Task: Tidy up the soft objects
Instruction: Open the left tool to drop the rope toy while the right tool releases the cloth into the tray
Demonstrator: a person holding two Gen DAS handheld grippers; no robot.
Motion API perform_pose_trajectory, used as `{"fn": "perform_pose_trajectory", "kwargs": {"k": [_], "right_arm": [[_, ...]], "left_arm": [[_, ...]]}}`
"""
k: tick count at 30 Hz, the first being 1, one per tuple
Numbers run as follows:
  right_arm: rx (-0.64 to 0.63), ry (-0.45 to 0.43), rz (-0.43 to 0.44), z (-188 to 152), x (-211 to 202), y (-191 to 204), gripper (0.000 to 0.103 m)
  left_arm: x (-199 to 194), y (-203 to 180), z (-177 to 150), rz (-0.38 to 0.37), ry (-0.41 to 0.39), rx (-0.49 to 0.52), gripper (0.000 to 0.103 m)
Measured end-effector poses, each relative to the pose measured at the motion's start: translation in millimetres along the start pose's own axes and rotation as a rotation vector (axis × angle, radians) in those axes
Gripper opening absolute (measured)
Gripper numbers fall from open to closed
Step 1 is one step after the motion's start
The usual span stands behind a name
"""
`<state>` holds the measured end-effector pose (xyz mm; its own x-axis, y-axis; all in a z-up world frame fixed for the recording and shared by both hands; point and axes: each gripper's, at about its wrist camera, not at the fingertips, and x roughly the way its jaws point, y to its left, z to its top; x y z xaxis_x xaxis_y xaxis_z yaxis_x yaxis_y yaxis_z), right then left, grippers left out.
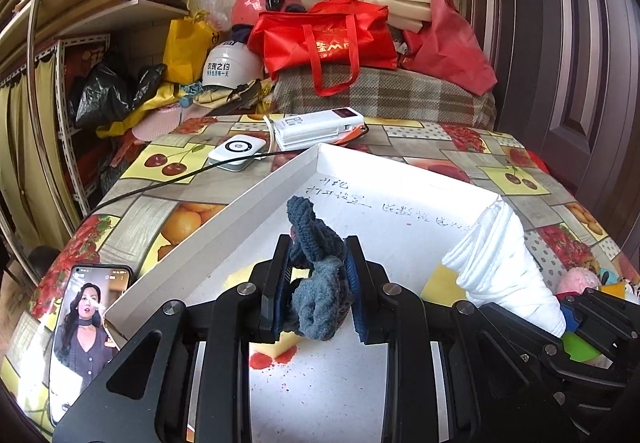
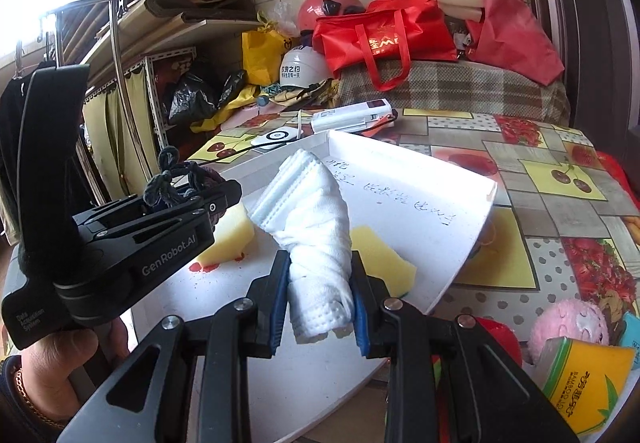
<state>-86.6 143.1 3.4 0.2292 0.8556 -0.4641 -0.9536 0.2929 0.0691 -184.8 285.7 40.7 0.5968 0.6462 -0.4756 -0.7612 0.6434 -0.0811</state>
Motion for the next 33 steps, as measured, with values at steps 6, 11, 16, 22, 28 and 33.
{"fn": "perform_pose_trajectory", "kwargs": {"k": [6,11,16,22,28,33], "right_arm": [[-0.002,0.016,-0.012,1,4,1,0.029],[0.011,0.037,-0.034,2,8,-1,0.038],[0.0,0.012,-0.044,1,4,1,0.087],[0.011,-0.015,-0.052,1,-1,-1,0.102],[0.002,-0.07,-0.067,0,-9,1,0.102],[0.036,-0.175,-0.058,-3,-27,-5,0.102]], "left_arm": [[-2,-9,-1,0.028,-0.013,0.044,0.027],[-16,-14,-3,0.09,-0.09,0.064,0.066],[-32,-3,-6,0.147,-0.184,0.01,0.103],[-38,4,-7,0.172,-0.212,-0.021,0.103],[-44,12,-9,0.181,-0.234,-0.063,0.103],[-46,27,-10,0.17,-0.227,-0.14,0.103]]}}
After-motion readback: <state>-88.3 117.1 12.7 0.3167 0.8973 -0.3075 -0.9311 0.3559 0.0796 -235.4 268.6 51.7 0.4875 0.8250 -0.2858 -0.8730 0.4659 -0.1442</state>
